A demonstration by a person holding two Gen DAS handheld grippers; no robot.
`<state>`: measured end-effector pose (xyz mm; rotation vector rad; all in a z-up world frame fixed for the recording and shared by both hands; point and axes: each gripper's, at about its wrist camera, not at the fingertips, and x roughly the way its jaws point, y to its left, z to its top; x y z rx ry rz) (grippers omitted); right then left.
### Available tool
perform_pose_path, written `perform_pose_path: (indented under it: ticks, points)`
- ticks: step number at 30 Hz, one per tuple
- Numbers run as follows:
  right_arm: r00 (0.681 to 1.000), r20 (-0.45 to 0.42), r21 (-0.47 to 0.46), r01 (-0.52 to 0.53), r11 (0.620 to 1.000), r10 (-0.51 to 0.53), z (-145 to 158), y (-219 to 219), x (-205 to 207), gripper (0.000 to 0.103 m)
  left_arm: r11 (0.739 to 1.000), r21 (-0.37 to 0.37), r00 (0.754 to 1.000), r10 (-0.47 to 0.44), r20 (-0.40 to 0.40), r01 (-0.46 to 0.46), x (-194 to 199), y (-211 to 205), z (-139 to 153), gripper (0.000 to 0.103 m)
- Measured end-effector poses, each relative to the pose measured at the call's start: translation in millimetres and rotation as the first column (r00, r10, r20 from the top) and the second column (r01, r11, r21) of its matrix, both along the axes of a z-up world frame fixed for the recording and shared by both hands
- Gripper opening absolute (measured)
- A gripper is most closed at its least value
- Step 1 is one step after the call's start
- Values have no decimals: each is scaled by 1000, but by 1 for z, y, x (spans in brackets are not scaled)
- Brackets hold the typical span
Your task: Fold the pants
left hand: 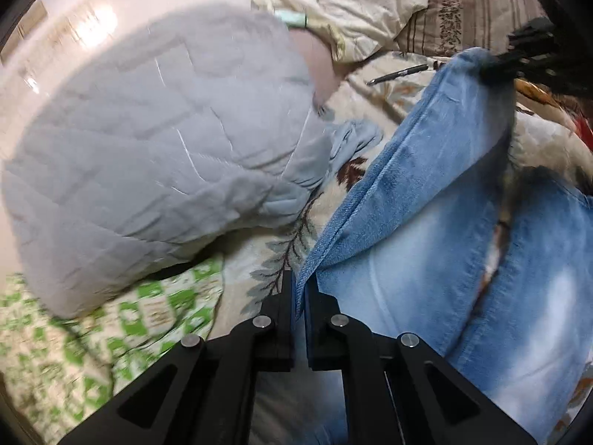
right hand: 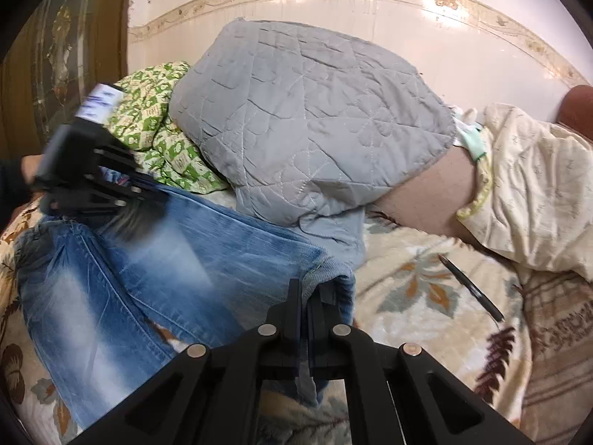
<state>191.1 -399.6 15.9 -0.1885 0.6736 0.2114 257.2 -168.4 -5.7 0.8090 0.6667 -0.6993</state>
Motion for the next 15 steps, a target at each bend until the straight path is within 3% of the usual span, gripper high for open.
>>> perform_pose_path:
  ticks: [8, 15]
  points:
    - [999, 31, -7, 25, 1000, -25, 11, 12, -55, 2, 998, -20, 987, 70, 143, -68, -101, 10, 21, 3]
    - [999, -21, 16, 50, 999, -49, -11, 19, -103, 2, 989, -53, 976, 143, 164, -136, -156, 17, 17, 3]
